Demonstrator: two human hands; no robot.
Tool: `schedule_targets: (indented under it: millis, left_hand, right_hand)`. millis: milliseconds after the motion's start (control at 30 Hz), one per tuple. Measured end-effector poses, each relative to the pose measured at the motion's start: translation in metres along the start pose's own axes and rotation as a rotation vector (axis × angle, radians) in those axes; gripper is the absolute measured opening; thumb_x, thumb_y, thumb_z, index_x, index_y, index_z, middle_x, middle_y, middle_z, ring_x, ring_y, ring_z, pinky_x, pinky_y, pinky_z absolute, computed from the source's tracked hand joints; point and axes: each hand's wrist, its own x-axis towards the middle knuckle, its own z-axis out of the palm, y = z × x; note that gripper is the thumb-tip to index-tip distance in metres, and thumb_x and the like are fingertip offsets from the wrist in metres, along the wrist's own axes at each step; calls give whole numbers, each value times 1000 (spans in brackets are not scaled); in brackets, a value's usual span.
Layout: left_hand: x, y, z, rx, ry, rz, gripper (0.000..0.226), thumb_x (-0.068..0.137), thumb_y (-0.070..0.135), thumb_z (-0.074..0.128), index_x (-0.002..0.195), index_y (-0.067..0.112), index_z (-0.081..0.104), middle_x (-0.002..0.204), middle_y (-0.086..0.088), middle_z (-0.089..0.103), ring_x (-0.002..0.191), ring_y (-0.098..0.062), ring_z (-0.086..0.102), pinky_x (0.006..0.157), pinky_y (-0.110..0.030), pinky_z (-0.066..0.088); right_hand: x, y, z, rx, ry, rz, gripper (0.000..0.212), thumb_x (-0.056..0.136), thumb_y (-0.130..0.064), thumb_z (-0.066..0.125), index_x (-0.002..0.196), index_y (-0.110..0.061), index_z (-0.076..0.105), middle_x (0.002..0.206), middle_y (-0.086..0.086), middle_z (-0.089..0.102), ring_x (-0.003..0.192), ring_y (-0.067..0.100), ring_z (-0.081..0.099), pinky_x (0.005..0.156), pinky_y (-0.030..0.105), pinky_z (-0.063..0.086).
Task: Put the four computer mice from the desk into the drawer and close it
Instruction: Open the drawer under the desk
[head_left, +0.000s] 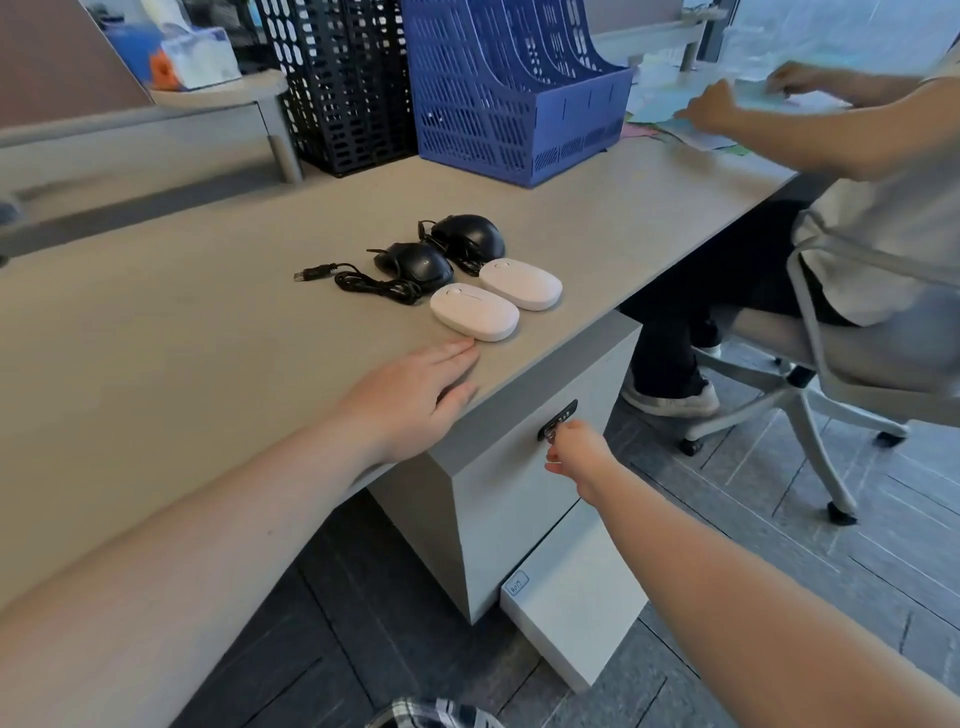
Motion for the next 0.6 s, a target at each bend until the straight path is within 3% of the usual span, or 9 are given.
schedule_targets:
  millis: [133,167,233,300,367,433,500,533,600]
  left_hand:
    - [0,3,2,6,-7,-3,50,100,37,33,148,24,26,158,11,19,143,-5,15,113,-25,15]
    - [-1,2,1,7,-6,-6,50,100,37,33,148,24,25,158,11,19,143,-5,15,113,-24,15]
    - [-2,1,0,8,-5,-10,50,100,37,32,148,25,25,158,11,18,143,-4,15,112,-24,15]
    - [-1,0,0,12,-8,-15,50,100,37,32,148,25,25,158,11,19,143,-5,15,113,-25,17]
    - [-2,0,0,20,-13,-19,50,100,37,31,148,25,25,158,11,19,143,-5,15,113,-26,17]
    - [-2,0,0,36,-16,-19,50,100,36,31,148,24,24,158,10,19,144,-6,15,113,-27,17]
    - [-2,2,-1,45,-25,-24,50,101,36,30,149,24,23,158,10,18,144,-6,15,113,-26,16]
    - [-2,3,-1,48,-28,-26,50,101,36,29,149,24,23,158,10,17,144,-6,14,113,-26,16]
    - [-1,5,-1,54,-28,-30,50,101,36,29,149,23,23,158,9,17,144,-7,14,114,-27,16]
  right_hand:
    - [2,5,-5,-37,5,-26,6,94,-11,43,93,-11,49,73,0,49,61,12,50,58,25,48]
    - [1,6,-4,-38,5,-27,11,95,-12,41,89,-11,50,73,0,49,60,12,50,62,28,49]
    - [-3,9,-8,-42,-12,16,22,98,-11,33,84,-11,50,74,0,48,64,10,49,84,34,51]
    - [-5,16,-18,-32,-21,65,22,98,-12,34,93,-5,54,75,4,51,67,13,52,95,35,50]
    - [-14,18,-32,-115,53,30,19,95,-17,46,104,-3,56,83,12,59,76,22,60,87,39,54]
    - [-23,12,-48,-443,227,-177,26,90,-23,55,111,-7,53,106,14,62,99,30,60,87,41,52]
    - [-33,0,-56,-709,322,-509,35,93,-25,52,124,-10,50,127,10,55,123,30,47,100,42,42]
    - [-38,-8,-55,-785,297,-636,37,95,-26,48,128,-10,49,135,8,52,131,28,40,107,41,37]
    - [-40,-21,-48,-980,146,-716,38,98,-29,42,128,-10,55,137,7,54,135,26,39,114,41,32]
